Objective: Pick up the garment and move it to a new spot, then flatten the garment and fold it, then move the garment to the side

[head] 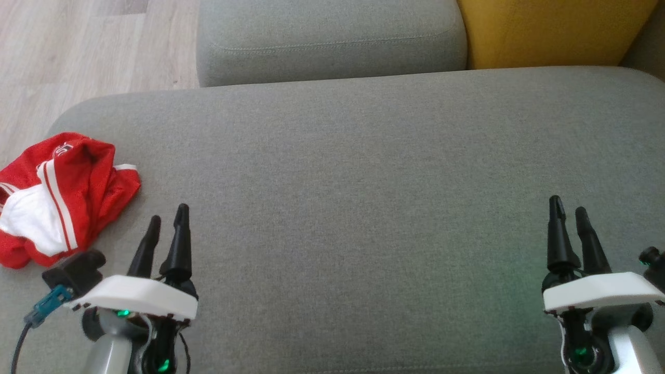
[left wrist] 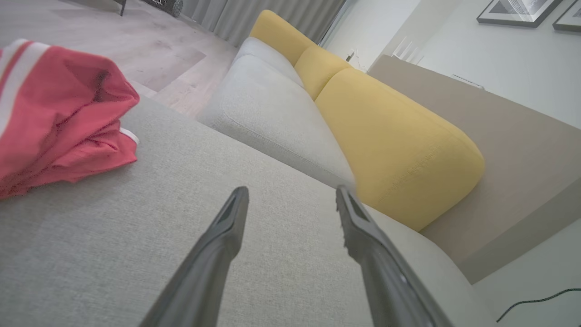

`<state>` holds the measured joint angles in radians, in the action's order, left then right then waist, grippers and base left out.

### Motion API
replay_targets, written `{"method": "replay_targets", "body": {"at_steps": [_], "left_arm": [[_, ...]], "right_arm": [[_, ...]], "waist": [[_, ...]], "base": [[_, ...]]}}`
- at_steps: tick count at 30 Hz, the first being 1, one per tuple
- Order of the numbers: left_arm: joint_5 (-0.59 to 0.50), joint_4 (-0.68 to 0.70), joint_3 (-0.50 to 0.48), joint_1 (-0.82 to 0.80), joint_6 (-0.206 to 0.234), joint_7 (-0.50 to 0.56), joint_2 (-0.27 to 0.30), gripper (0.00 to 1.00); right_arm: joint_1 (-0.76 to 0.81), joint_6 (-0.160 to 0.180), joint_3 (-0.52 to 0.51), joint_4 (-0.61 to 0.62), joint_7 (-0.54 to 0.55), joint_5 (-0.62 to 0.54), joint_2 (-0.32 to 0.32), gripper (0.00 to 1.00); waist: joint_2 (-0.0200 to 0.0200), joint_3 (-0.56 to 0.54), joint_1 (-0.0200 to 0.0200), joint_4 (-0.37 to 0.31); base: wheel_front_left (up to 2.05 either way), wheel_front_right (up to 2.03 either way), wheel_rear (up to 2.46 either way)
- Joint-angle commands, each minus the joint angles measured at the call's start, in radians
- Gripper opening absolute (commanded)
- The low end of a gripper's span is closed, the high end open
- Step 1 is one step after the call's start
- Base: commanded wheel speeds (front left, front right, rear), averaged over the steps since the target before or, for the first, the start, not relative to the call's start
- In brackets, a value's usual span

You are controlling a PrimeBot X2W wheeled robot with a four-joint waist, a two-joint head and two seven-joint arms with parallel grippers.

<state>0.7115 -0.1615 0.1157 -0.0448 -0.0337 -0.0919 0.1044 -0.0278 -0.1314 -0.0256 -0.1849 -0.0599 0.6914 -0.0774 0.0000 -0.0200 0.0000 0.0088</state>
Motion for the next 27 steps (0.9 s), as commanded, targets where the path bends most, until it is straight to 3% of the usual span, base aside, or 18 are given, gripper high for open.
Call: {"method": "replay_targets", "body": {"at_steps": [1, 27], "left_arm": [[-0.034, 0.045, -0.017, -0.040, 0.008, -0.013, 0.028, 1.00], [-0.344, 0.061, 0.060, 0.009, 0.088, -0.089, 0.069, 1.00]], "right_arm": [[-0.024, 0.000, 0.018, 0.037, -0.015, -0.038, -0.022, 1.00], [-0.012, 0.001, 0.075, 0.022, -0.087, -0.361, -0.028, 1.00]], "waist": [[0.0000, -0.001, 0.0000, 0.000], [0.0000, -0.010, 0.0000, 0.010]], "base": [[0.00, 0.00, 0.00], [0.00, 0.00, 0.00]]}}
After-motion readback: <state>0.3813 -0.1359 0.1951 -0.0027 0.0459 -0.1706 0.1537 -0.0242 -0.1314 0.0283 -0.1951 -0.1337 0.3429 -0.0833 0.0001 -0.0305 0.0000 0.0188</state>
